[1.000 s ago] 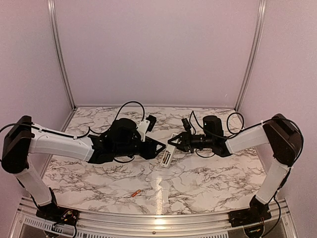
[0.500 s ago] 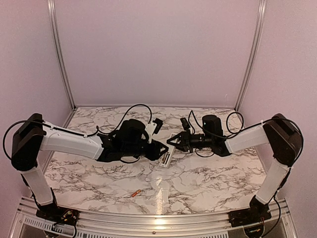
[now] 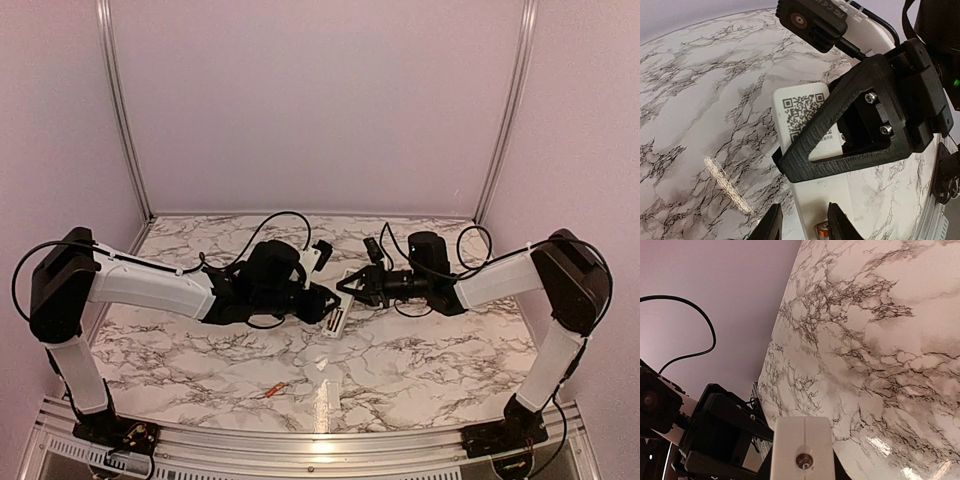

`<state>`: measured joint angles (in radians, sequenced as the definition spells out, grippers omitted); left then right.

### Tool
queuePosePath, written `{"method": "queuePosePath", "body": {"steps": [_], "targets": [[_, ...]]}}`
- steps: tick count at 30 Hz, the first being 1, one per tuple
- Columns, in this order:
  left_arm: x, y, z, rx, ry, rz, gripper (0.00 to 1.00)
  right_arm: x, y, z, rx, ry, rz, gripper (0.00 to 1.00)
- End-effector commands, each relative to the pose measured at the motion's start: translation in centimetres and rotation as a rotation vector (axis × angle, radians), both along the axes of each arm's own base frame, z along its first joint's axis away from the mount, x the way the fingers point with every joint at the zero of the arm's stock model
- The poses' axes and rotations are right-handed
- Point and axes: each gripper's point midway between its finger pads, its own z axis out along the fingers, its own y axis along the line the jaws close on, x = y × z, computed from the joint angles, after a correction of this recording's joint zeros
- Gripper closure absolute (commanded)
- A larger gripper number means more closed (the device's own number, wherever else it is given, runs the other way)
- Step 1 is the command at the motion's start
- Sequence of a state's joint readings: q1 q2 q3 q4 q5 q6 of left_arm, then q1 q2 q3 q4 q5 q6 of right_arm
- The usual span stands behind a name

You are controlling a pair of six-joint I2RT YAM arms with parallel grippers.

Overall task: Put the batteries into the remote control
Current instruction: Place the battery in the battery compartment, then load the battery into the battery compartment.

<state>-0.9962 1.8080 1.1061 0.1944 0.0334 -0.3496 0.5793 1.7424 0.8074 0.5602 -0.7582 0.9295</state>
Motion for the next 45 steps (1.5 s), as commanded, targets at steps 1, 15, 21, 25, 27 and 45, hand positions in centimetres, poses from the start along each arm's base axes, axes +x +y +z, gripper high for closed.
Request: {"method": "queuePosePath", "body": {"steps": [1,15,21,25,27,45], "targets": [[-0.1,0.6,0.1,0.016,-0.003,0.008,0.62,0.3,0.9,2.5,0.038,-0.073,0.024,1.00],[-2.7,3.8,4.1,-0.093,-0.188,-0.163,0.59,-0.4,1.2,2.7,0.048,-0.094,0.078,1.00],[-6.8,4.5,4.1,0.090,-0.514,-0.397,0.68,-1.9,2.2,2.7,0.013,-0.112,0.188,1.00],[-8.0,4.3,3.3,0.146,-0.564,-0.466,0.71,-3.0,3.1,2.4,-0.013,-0.118,0.249,1.00],[-8.5,4.1,2.8,0.184,-0.575,-0.512,0.72,-3.5,3.6,2.2,-0.025,-0.122,0.280,1.00],[-8.7,3.6,1.9,0.265,-0.619,-0.512,0.75,-5.2,5.0,1.4,-0.070,-0.132,0.358,1.00]]}}
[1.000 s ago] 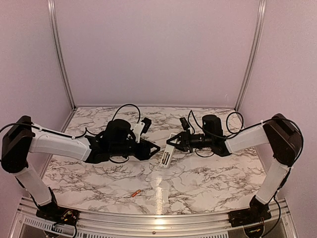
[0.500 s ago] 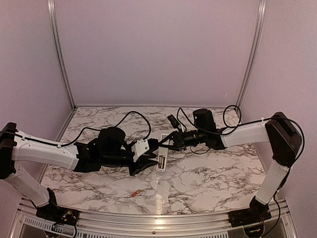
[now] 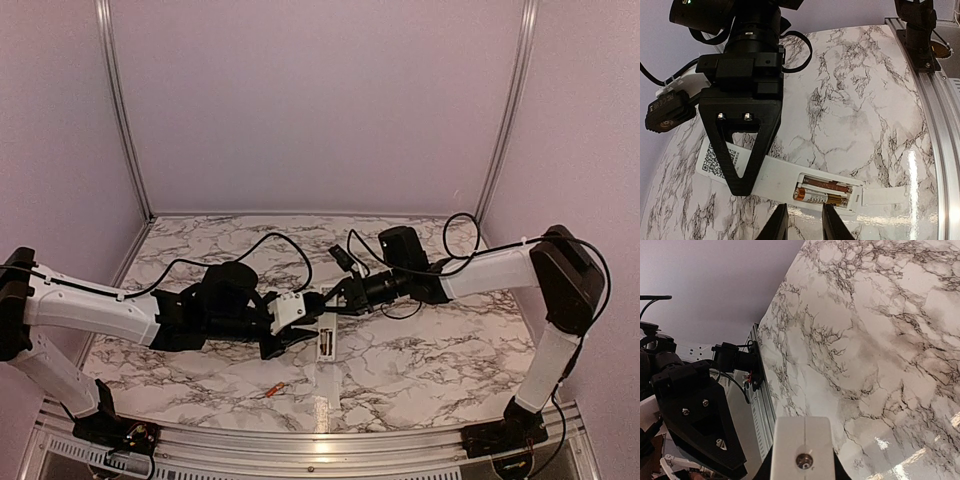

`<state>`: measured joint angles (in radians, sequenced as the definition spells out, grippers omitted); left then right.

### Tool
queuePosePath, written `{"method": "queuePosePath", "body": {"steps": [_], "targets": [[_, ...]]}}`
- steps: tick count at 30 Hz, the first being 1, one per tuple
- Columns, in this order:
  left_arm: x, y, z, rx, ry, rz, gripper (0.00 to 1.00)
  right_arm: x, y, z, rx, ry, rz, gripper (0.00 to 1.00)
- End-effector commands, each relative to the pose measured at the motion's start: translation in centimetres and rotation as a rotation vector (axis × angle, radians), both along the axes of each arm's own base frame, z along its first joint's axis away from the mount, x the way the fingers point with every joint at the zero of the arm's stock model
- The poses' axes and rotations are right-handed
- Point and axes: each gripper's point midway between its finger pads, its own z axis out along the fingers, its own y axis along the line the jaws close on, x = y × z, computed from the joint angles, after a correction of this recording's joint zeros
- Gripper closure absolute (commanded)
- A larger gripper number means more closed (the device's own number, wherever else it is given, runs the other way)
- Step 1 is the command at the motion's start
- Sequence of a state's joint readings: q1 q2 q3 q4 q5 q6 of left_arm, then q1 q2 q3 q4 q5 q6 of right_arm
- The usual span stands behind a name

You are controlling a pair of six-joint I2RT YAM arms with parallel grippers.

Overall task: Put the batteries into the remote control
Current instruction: Load the battery into the battery compartment.

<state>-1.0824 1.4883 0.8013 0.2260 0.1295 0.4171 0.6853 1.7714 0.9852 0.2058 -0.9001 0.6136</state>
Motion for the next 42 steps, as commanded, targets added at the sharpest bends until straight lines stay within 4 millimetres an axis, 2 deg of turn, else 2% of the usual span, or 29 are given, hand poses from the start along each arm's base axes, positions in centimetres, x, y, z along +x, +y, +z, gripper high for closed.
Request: {"method": "queuePosePath", "body": {"steps": [1,13,28,42], "targets": [[0.4,-0.2,-0.1,0.026,-0.028,0.016,0.75,-0.1,1.0,1.1,0.018,-0.031,0.033,1.00],[0.1,-0.9,-1.1,0.066,-0.019,-0.001,0.75,-0.6,1.7,1.2,0.020,-0.032,0.049,1.00],[1.1,-0.7,-2.0,0.108,-0.034,0.047,0.78,-0.8,2.0,1.5,0.027,-0.039,0.068,1.00],[0.9,-1.1,-1.6,0.103,-0.026,0.032,0.78,-0.8,2.1,1.3,0.017,-0.041,0.073,1.00]]}}
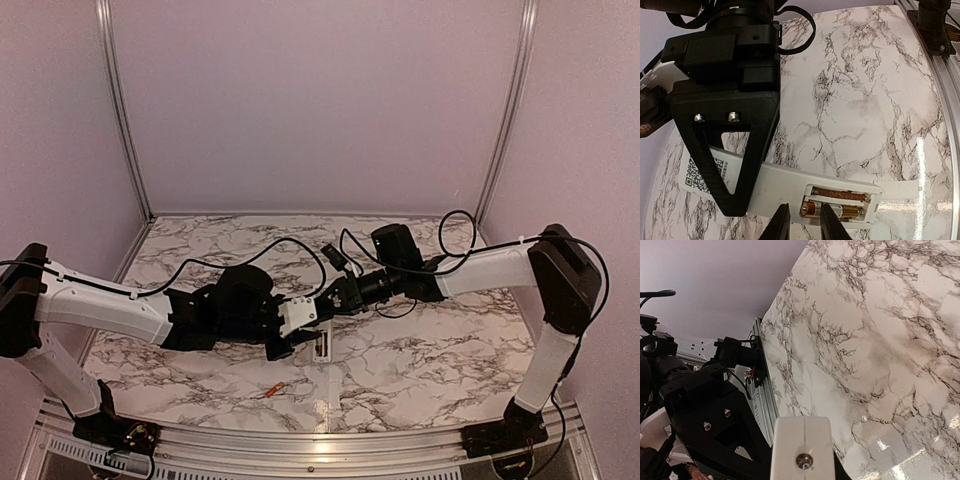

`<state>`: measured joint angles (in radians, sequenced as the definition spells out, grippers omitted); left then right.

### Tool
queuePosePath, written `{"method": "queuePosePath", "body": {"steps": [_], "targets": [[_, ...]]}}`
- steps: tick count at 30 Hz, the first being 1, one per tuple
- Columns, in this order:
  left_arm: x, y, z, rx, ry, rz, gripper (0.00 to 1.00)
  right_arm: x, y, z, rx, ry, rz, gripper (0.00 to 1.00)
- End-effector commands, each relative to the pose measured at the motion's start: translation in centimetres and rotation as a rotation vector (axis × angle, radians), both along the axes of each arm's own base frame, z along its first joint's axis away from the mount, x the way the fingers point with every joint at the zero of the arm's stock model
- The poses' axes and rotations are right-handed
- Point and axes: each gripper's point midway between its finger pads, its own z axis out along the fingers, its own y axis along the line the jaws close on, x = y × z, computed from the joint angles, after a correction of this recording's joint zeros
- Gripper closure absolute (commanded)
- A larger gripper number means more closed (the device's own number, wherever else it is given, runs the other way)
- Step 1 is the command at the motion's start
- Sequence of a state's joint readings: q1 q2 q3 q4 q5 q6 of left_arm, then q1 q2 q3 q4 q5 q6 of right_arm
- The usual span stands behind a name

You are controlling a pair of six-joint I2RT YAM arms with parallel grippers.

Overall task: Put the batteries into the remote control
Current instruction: Load the battery into the battery compartment.

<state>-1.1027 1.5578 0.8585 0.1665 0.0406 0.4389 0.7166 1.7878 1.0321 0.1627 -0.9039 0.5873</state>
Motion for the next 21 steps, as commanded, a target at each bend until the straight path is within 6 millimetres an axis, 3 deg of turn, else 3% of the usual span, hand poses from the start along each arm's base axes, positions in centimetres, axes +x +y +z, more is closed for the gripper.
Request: {"method": "queuePosePath", "body": {"steps": [1,21], "targets": [[-0.1,-0.6,0.2,0.013,0.000,-0.018,0.78,-0.1,0.9,0.9,0.020,-0.026,0.029,1.00],[-0.6,-0.4,-2.0,0.092,0.050,-0.038,0.91,-0.1,1.0,1.2,0.020,-0.033,0.035,1.00]]}}
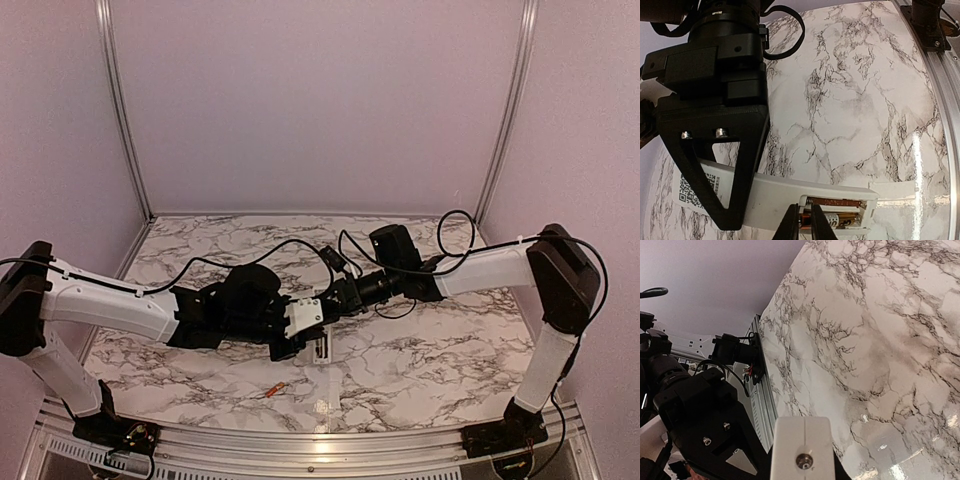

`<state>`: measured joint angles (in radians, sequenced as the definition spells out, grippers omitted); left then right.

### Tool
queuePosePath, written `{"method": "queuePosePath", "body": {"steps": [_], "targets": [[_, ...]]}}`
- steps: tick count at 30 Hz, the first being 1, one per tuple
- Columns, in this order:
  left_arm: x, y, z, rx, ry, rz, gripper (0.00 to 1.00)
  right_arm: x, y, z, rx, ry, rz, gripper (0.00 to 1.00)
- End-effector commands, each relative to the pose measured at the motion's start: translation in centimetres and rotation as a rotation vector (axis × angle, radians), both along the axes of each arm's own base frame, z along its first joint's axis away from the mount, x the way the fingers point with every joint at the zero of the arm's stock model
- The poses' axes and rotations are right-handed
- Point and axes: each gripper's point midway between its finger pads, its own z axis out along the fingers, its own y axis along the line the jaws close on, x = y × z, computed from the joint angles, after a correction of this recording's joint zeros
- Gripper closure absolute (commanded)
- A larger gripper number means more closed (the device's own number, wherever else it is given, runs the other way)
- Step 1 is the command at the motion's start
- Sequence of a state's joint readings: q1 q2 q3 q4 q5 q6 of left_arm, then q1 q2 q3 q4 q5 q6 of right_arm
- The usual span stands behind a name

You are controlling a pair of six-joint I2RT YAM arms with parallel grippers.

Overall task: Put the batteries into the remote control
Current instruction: Load the battery into the battery compartment.

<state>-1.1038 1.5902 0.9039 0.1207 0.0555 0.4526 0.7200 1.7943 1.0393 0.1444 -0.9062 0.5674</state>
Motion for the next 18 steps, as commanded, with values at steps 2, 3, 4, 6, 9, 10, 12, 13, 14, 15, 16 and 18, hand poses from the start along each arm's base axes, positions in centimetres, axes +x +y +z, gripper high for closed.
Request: {"method": "queuePosePath", "body": {"steps": [2,3,4,6,9,10,12,13,14,15,16,18], "targets": [[-0.7,0.3,-2.0,0.073,0.048,-0.020,0.92,0.1,0.9,1.6,0.031,-0.032,0.024,1.00],[-0.9,0.3,-2.2,0.081,0.055,-0.024,0.92,0.1,0.9,1.7,0.034,-0.033,0.023,1.00],[-0.9,0.4,-2.4,0.089,0.059,-0.026,0.93,0.1,0.9,1.9,0.036,-0.035,0.024,1.00],[-1.2,0.3,-2.9,0.104,0.069,-0.032,0.94,0.2,0.9,2.2,0.040,-0.042,0.021,1.00],[-1.6,0.2,-3.6,0.126,0.079,-0.042,0.94,0.2,1.0,2.7,0.049,-0.050,0.019,1.00],[-1.7,0.1,-3.8,0.129,0.081,-0.046,0.94,0.2,0.9,2.8,0.052,-0.052,0.017,1.00],[-2.1,0.6,-4.8,0.164,0.102,-0.052,0.95,0.3,0.8,3.0,0.057,-0.057,0.012,1.00],[-2.3,0.6,-5.1,0.170,0.108,-0.056,0.95,0.3,0.7,3.2,0.063,-0.058,0.013,1.00],[-2.4,0.6,-5.3,0.175,0.112,-0.057,0.95,0.4,0.7,3.4,0.067,-0.061,0.012,1.00],[-2.5,0.7,-5.5,0.180,0.116,-0.058,0.95,0.5,0.6,3.5,0.070,-0.063,0.009,1.00],[-2.5,0.7,-5.7,0.188,0.119,-0.057,0.95,0.6,0.5,3.7,0.076,-0.065,0.007,1.00],[-2.5,0.9,-6.2,0.205,0.124,-0.055,0.96,0.7,0.4,4.0,0.084,-0.068,0.004,1.00]]}}
